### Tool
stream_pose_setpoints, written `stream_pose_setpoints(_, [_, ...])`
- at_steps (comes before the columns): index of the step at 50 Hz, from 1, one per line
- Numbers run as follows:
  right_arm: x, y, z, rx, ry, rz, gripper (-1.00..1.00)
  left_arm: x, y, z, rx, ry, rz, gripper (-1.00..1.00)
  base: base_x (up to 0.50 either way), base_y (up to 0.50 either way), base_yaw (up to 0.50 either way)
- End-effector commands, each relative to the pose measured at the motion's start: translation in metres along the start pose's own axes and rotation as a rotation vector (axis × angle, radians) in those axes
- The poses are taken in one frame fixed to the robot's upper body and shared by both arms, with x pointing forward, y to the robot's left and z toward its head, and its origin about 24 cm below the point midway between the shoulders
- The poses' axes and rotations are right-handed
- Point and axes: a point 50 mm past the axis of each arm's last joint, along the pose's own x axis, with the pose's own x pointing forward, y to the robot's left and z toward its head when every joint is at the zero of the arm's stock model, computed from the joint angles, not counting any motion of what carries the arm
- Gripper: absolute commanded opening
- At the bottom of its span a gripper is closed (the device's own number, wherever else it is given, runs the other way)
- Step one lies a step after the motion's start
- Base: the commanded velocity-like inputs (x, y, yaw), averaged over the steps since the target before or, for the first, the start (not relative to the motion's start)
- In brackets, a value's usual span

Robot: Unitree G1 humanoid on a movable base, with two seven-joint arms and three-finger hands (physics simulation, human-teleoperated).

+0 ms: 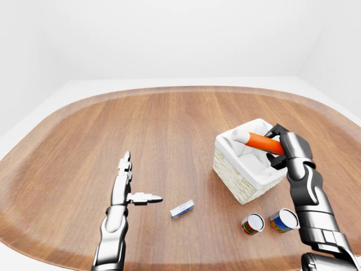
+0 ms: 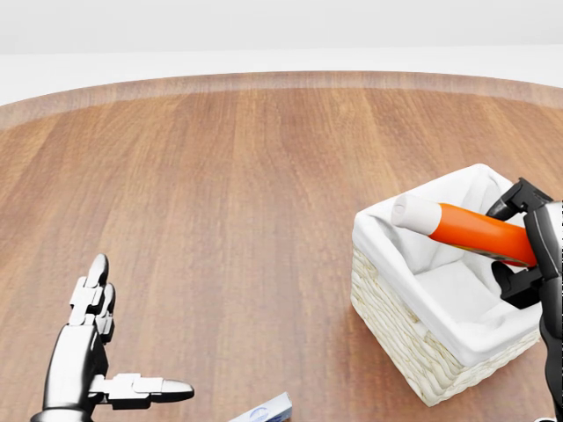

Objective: Pick up the ketchup, and put it in the basket.

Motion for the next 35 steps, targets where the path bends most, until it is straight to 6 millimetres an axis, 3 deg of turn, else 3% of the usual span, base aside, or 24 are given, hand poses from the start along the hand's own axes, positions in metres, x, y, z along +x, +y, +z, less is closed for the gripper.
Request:
stream_pose_setpoints(1, [0.006,0.006,-0.006,0.005,0.039,-0.019,-1.0,-0.002,0.001,0.003,-0.001,-0.014,0.001,1.0,0.0,0.0,0.0])
stream_pose_setpoints(35, [0.015,0.023,-0.022,0.015,0.136,0.002,-1.0,-0.004,-0.003,0.002,0.008,-0.01,-0.015,1.0,0.0,0.0,0.0])
